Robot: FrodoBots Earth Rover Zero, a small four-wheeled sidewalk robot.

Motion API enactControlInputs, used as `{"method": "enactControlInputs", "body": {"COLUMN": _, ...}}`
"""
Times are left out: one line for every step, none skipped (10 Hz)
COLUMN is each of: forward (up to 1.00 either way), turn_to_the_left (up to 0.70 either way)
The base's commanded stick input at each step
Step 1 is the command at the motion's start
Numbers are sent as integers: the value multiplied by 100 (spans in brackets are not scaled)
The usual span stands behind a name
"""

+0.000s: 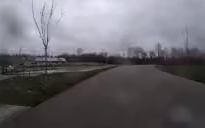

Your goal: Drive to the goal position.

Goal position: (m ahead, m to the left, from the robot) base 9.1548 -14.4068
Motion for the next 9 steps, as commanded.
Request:
{"method": "enactControlInputs", "body": {"forward": 70, "turn_to_the_left": 0}}
{"method": "enactControlInputs", "body": {"forward": 70, "turn_to_the_left": 0}}
{"method": "enactControlInputs", "body": {"forward": 70, "turn_to_the_left": 0}}
{"method": "enactControlInputs", "body": {"forward": 70, "turn_to_the_left": 0}}
{"method": "enactControlInputs", "body": {"forward": 70, "turn_to_the_left": 0}}
{"method": "enactControlInputs", "body": {"forward": 70, "turn_to_the_left": 0}}
{"method": "enactControlInputs", "body": {"forward": 70, "turn_to_the_left": 0}}
{"method": "enactControlInputs", "body": {"forward": 70, "turn_to_the_left": 0}}
{"method": "enactControlInputs", "body": {"forward": 70, "turn_to_the_left": 0}}
